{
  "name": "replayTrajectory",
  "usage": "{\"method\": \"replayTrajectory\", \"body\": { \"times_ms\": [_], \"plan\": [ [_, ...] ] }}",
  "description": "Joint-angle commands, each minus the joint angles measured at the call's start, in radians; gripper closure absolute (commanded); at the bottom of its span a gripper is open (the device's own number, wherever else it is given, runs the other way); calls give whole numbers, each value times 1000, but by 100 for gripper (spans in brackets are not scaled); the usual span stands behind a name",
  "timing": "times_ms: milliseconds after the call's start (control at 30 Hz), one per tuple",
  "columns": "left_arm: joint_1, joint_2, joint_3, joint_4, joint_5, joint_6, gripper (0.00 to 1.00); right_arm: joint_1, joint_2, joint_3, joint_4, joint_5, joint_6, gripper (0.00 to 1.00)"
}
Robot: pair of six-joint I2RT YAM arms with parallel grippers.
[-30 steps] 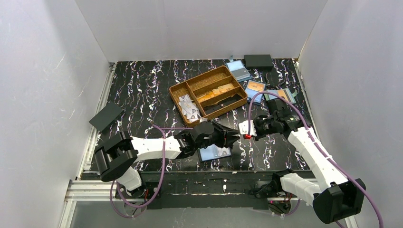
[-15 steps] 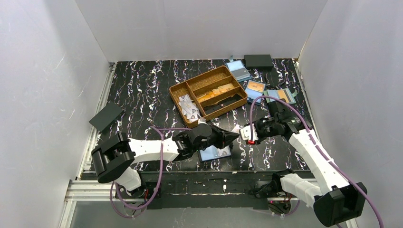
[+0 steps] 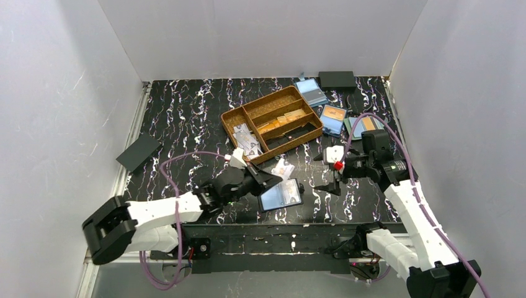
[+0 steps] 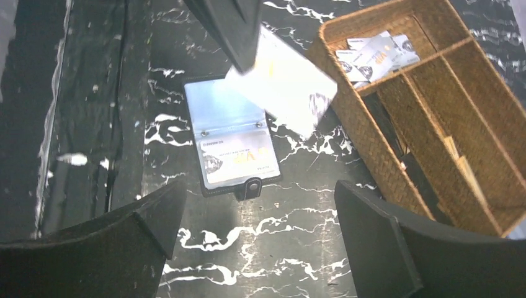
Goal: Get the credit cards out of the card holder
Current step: Place the credit card in the storage box.
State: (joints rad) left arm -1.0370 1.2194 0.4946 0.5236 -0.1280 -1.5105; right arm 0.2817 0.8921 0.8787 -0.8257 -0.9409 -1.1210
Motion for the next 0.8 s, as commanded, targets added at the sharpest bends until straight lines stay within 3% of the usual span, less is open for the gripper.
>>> {"method": "replayTrajectory", "body": {
  "times_ms": [0,133,300,467,767],
  "plan": [
    [77,-186,-74,-11,28,396,100,-92,-12,-80,192,-124,281,2],
    [173,-321,-142,-61,-36,409,100,-157,4,-191,374,-187,437,2],
    [245,-362,-128,-160,-184,425,100,-220,50,-213,423,-200,489,2],
    [340,-261,-35,-189,-191,457,100,-234,51,-222,440,-184,516,2],
    [489,34,171,-191,-55,495,100,-245,-10,-242,463,-179,539,2]
  ]
}}
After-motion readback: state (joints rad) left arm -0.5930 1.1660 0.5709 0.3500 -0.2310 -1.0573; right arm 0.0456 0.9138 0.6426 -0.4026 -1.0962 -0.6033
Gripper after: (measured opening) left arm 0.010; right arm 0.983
